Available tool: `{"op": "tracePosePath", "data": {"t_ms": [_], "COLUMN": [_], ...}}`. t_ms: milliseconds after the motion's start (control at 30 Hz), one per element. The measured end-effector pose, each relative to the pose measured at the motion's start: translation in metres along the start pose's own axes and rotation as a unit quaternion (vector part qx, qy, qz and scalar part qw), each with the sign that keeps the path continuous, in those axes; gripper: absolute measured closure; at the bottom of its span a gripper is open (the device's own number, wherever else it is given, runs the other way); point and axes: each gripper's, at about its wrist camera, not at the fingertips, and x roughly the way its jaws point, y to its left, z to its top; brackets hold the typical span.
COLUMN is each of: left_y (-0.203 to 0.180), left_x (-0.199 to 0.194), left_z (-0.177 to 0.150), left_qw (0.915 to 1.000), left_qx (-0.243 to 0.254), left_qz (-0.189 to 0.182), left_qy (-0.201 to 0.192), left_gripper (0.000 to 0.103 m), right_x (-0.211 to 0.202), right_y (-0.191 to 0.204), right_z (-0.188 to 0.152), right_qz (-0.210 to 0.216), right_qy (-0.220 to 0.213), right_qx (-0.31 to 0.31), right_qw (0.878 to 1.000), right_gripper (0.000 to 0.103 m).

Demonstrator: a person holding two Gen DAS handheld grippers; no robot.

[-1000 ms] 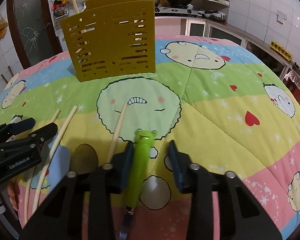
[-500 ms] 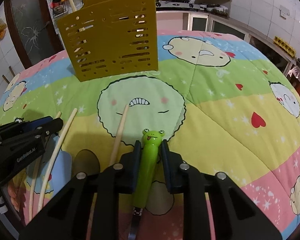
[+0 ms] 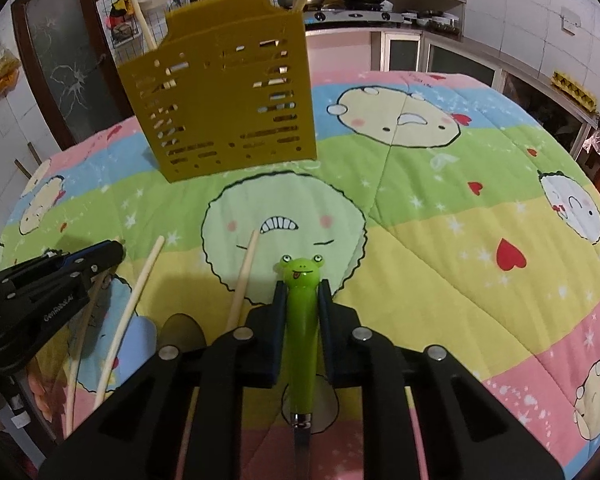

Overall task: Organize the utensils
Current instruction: 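Lift the chopstick with the left tool over the holder while the right tool carries the fork there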

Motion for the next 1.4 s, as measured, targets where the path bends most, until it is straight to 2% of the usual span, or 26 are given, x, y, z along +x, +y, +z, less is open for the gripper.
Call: {"op": "tracePosePath", "data": {"t_ms": [167,400,633,767,900,1200,1400], "left_y": [0.000,0.001,0.002,0.004,0.010,0.015,0.013], "left_x": [-0.030,-0.074,-0.119,-0.140,-0.152,-0.165,-0.173], "left_z": [0.005,0.010,0.006,0.003,0.001,0.004,0.015], "left_qw": [0.9986,0.9908,0.9730,0.9626,0.9542,0.9448,0.9384], "left_qx": [-0.001,-0.008,-0.020,-0.026,-0.037,-0.050,-0.044], "left_qz": [0.007,0.023,0.034,0.035,0.036,0.036,0.030], "left_qy": [-0.052,-0.133,-0.227,-0.267,-0.295,-0.322,-0.341], "left_gripper": [0.098,0.098,0.098,0.098,0.098,0.098,0.098], "right_x": [-0.018,-0.052,-0.081,-0.096,-0.107,-0.125,-0.132], "right_y": [-0.007,-0.015,-0.018,-0.017,-0.014,-0.009,-0.004], "right_z": [0.006,0.011,0.010,0.008,0.006,0.012,0.031], "right_qz": [0.010,0.024,0.032,0.038,0.039,0.047,0.052], "right_qy": [-0.034,-0.106,-0.176,-0.215,-0.246,-0.301,-0.326], "right_qx": [0.012,0.022,0.020,0.016,0.011,0.004,-0.002], "right_qw": [0.999,0.994,0.984,0.976,0.968,0.953,0.944], "right_gripper": [0.087,0.087,0.087,0.087,0.087,0.087,0.087]}}
